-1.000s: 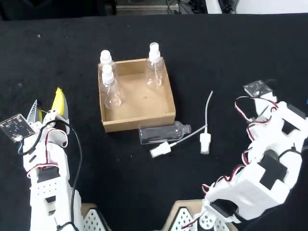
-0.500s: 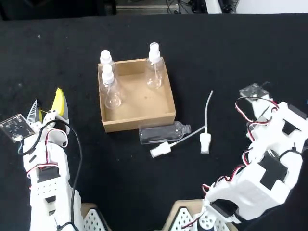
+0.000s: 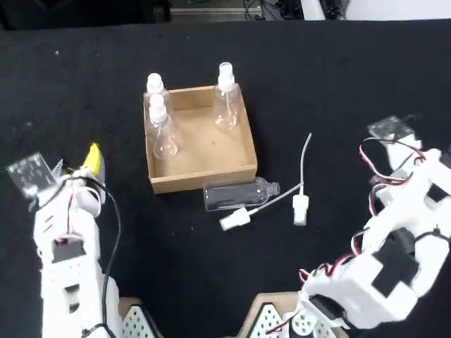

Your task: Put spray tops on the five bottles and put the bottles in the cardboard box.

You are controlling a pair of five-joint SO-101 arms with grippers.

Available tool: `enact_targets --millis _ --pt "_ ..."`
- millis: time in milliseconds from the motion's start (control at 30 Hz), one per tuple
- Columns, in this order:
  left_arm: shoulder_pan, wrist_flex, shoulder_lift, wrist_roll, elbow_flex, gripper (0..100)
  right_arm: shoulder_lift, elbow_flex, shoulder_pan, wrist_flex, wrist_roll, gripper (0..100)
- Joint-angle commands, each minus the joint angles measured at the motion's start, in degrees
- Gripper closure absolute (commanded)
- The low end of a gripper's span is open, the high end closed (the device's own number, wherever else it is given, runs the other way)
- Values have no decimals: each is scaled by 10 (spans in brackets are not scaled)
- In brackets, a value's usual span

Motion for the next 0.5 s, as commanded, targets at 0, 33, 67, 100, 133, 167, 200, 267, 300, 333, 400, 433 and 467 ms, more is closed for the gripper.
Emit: enact_targets --millis 0,33,67,100,133,167,200,267,300,333,400,433,467 --pt "1 260 -29 -13 -211 759 -70 -31 -6 35 -55 987" --pt "1 310 -29 -13 -253 759 -75 -31 -8 40 -62 987" --pt "1 354 -29 -13 -293 759 -80 -32 -10 42 -65 987" --pt "1 395 -29 -14 -329 759 -83 -32 -10 40 -69 987" --pt "1 438 -29 -16 -363 759 -84 -35 -10 38 -73 987" --pt "1 477 -29 -26 -393 759 -85 -36 -9 37 -73 987" --pt "2 513 -29 -40 -421 759 -85 -37 -7 36 -73 987" --pt "22 573 -28 -71 -465 759 -83 -44 -4 36 -73 988" --pt "38 599 -28 -89 -482 759 -81 -48 4 36 -73 988" --pt "54 620 -28 -109 -496 759 -80 -53 11 36 -73 988" --pt "93 652 -27 -141 -515 759 -80 -66 24 33 -74 988" --pt "120 664 -27 -154 -518 759 -80 -69 33 24 -76 988" --pt "150 673 -27 -169 -519 756 -80 -70 43 13 -76 988"
